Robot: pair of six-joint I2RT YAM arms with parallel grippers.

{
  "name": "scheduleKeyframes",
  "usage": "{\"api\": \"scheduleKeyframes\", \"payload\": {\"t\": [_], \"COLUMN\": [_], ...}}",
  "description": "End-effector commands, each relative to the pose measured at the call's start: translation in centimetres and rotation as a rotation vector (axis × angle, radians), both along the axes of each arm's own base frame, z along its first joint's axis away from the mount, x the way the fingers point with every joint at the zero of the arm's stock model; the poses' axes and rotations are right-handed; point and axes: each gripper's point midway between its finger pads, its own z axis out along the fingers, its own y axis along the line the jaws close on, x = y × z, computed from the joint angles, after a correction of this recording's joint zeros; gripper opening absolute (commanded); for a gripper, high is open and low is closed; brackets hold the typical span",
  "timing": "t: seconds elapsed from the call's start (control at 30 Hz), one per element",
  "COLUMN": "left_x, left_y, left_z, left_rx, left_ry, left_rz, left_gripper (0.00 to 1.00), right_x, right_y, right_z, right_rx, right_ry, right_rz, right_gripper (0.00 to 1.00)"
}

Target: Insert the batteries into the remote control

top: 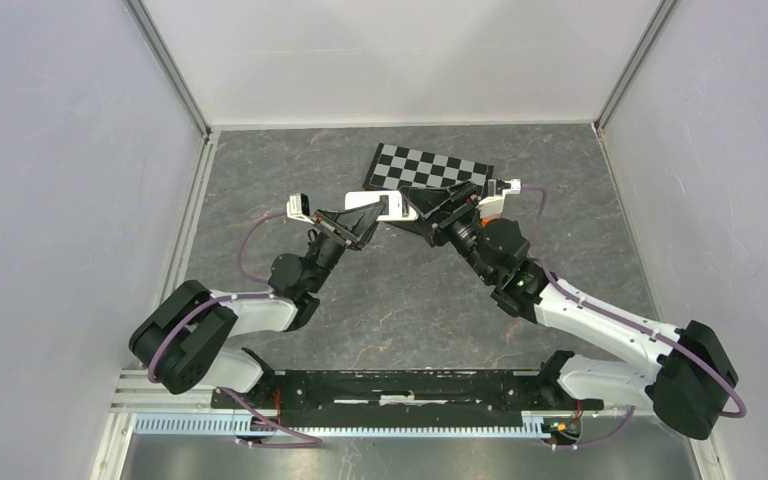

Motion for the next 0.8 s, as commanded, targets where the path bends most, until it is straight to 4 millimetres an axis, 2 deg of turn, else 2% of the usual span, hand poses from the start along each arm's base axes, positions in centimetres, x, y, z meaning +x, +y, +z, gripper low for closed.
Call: {"api": "scheduleKeyframes", "payload": {"t": [0.0, 0.1, 0.33, 0.43, 0.77], "left_x": [-0.92, -1.01, -1.02, -1.16, -1.07], "left_y": [-0.18, -0.15, -0.26, -0.22, -0.47], "left_z": [2.81, 2.76, 2.21, 2.31, 2.27], "left_rx": [-0.029, -0.023, -0.023, -0.019, -0.015], "left_ry": [-0.107, -0.112, -0.092, -0.100, -0.101], "left_rz": [-0.024, -0.022, -0.033, -0.032, -0.033], "left_gripper": [0.02, 0.02, 0.02, 0.02, 0.02], "right_x": [0.35, 0.51, 0.78, 0.81, 0.70], "right_y": [0.25, 0.27, 0.15, 0.18, 0.44], "right_z": [2.19, 2.63, 3.16, 3.10, 3.02], "right_rx": [0.087, 0.106, 0.123, 0.134, 0.158], "right_ry": [-0.024, -0.035, -0.050, -0.046, -0.047], "right_rz": [-0.006, -0.009, -0.010, -0.003, 0.020], "right_gripper": [0.83, 0.74, 0.75, 0.73, 0.54]}}
